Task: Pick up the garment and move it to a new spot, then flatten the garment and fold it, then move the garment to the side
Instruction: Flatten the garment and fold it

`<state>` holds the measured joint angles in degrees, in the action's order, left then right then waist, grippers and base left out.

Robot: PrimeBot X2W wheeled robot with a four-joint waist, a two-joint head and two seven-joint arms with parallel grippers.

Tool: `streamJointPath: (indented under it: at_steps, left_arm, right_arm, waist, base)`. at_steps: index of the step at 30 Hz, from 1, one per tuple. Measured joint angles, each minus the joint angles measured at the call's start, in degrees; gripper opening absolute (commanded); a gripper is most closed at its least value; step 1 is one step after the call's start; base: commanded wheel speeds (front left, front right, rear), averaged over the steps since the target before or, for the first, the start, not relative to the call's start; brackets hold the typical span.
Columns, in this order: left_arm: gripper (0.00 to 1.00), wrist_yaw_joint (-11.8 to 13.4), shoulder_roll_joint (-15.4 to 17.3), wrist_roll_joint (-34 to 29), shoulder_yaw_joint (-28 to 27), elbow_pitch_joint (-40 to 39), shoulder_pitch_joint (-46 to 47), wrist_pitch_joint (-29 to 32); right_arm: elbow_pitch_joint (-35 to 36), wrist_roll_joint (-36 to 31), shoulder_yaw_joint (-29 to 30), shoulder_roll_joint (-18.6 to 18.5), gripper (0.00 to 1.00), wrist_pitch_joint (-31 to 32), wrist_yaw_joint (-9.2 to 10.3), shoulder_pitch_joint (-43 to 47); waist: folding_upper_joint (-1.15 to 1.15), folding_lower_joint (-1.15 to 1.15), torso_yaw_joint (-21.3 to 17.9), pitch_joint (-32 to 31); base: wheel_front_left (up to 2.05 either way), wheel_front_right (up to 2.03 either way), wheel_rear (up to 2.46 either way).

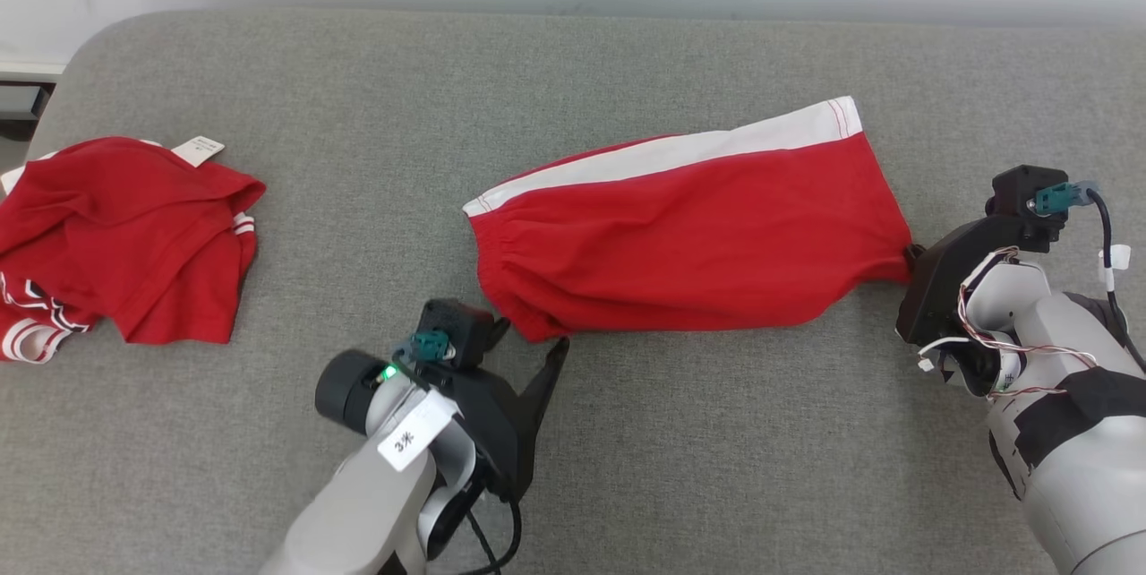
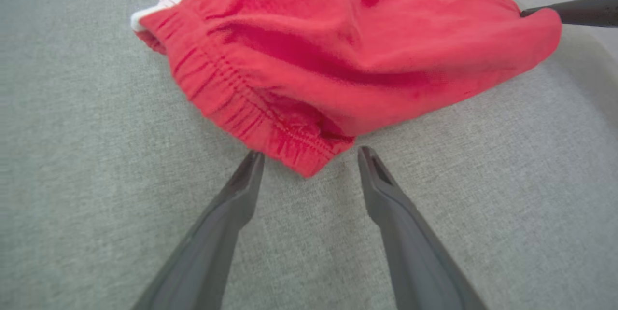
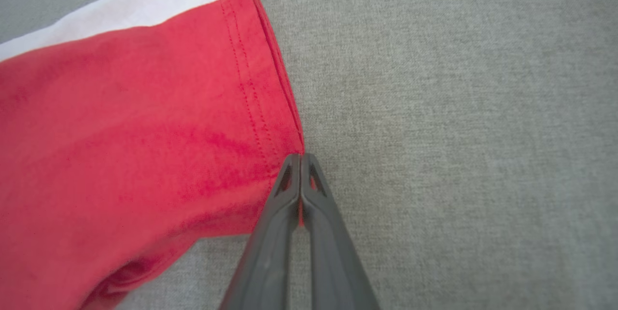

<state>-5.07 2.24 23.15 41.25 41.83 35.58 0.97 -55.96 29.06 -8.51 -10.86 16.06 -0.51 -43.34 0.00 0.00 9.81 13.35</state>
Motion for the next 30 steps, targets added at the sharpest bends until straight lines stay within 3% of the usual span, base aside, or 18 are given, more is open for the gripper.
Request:
streamJointPath:
  at_steps: [3,5,6,8,9,10,20,30]
  left_arm:
    - [1.0,0.0,0.0,0.0,0.4,0.5,1.4,0.0]
    - [0.72,0.0,0.0,0.0,0.6,1.1,1.4,0.1]
    - [0.45,0.0,0.0,0.0,0.8,1.3,1.4,0.3]
    - [0.27,0.0,0.0,0.1,1.9,1.2,1.4,0.5]
    - [0.08,0.0,-0.1,0.3,2.2,1.2,1.4,0.5]
    - [0.0,0.0,-0.1,0.5,2.4,1.2,1.4,0.5]
    - [0.0,-1.5,0.2,0.7,4.7,1.5,1.5,0.4]
    - [0.0,-2.1,8.5,0.7,9.0,-1.9,-0.3,-1.0]
  right_arm:
    - [0.0,0.0,-0.1,0.2,0.0,0.1,0.01,0.0]
    - [0.1,0.0,-0.4,0.5,0.0,0.4,0.02,0.0]
    - [0.1,0.0,-0.4,0.6,0.0,0.4,0.03,0.0]
    - [0.2,0.0,-0.4,0.5,0.0,0.4,0.03,-0.1]
    - [0.2,0.0,-0.4,0.5,0.0,0.4,0.03,-0.1]
    - [0.2,0.0,-0.4,0.5,0.0,0.4,0.03,-0.1]
    - [0.5,1.0,0.8,0.1,0.0,0.5,-0.52,0.5]
    - [2.0,1.9,2.0,-1.9,0.0,-0.3,-1.56,5.3]
  waist:
    - [0.0,0.0,-0.1,0.0]
    - [0.0,0.0,-0.4,0.0]
    - [0.0,0.0,-0.5,0.0]
    - [0.0,0.0,-0.7,0.2]
    - [0.01,0.0,-0.8,0.2]
    - [0.0,0.0,-0.9,0.2]
    - [0.0,0.0,-0.8,-0.1]
    - [0.0,-0.01,-0.3,-3.1]
  base:
    - [0.0,0.0,0.0]
    - [0.0,0.0,0.0]
    - [0.0,0.0,0.0]
    - [0.0,0.0,0.0]
    - [0.0,0.0,0.0]
    - [0.0,0.0,0.0]
    - [0.0,0.0,0.0]
    - [0.0,0.0,0.0]
